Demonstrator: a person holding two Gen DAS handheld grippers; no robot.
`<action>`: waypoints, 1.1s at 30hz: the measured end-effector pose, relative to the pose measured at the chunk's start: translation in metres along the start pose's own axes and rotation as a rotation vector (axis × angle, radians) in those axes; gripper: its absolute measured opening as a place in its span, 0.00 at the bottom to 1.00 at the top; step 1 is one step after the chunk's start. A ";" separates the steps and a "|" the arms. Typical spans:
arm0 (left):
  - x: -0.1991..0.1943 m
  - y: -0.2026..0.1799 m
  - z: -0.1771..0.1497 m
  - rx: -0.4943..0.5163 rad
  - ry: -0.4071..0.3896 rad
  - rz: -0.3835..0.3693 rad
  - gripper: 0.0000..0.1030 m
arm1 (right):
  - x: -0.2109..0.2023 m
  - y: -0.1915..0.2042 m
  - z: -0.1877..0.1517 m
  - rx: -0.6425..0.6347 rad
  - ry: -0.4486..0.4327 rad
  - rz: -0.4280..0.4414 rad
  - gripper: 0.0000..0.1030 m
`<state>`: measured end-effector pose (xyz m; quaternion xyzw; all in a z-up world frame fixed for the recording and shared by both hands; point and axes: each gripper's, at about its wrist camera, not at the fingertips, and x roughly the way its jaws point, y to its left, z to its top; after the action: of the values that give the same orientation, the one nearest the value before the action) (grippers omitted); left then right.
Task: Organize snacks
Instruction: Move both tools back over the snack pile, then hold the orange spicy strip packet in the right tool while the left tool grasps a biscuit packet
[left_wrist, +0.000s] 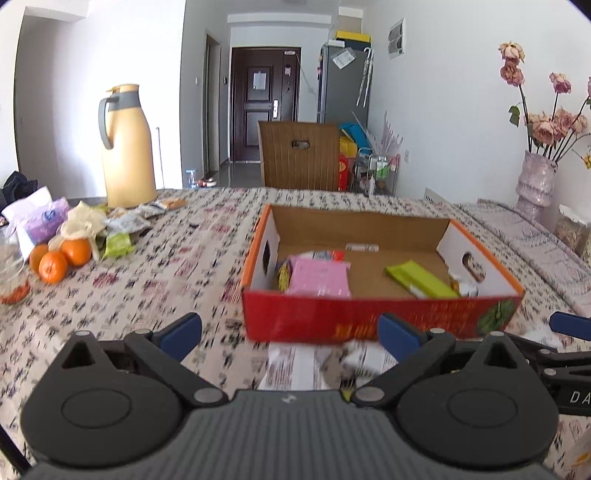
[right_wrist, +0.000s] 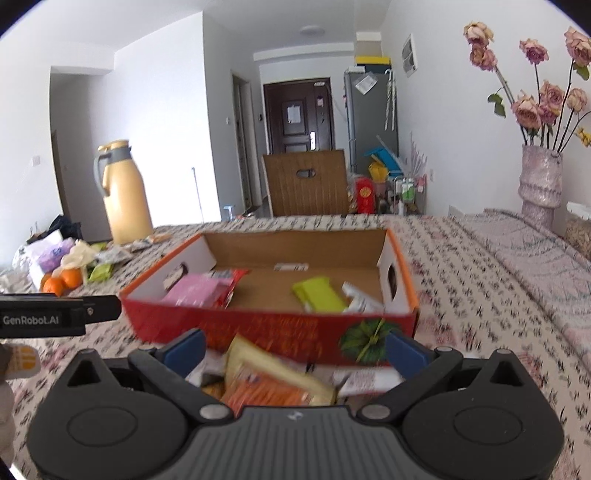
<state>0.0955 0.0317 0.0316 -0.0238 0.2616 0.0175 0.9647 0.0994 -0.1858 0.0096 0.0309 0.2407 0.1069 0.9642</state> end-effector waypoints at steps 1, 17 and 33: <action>-0.001 0.002 -0.004 -0.002 0.007 0.001 1.00 | -0.002 0.003 -0.004 0.000 0.010 0.003 1.00; -0.013 0.019 -0.035 -0.021 0.069 -0.007 1.00 | 0.009 0.026 -0.048 0.106 0.168 -0.011 0.93; -0.016 0.024 -0.041 -0.041 0.081 -0.007 1.00 | 0.009 0.030 -0.063 0.069 0.202 -0.037 0.58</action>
<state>0.0605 0.0535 0.0035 -0.0450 0.3002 0.0188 0.9526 0.0717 -0.1535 -0.0471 0.0488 0.3406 0.0834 0.9353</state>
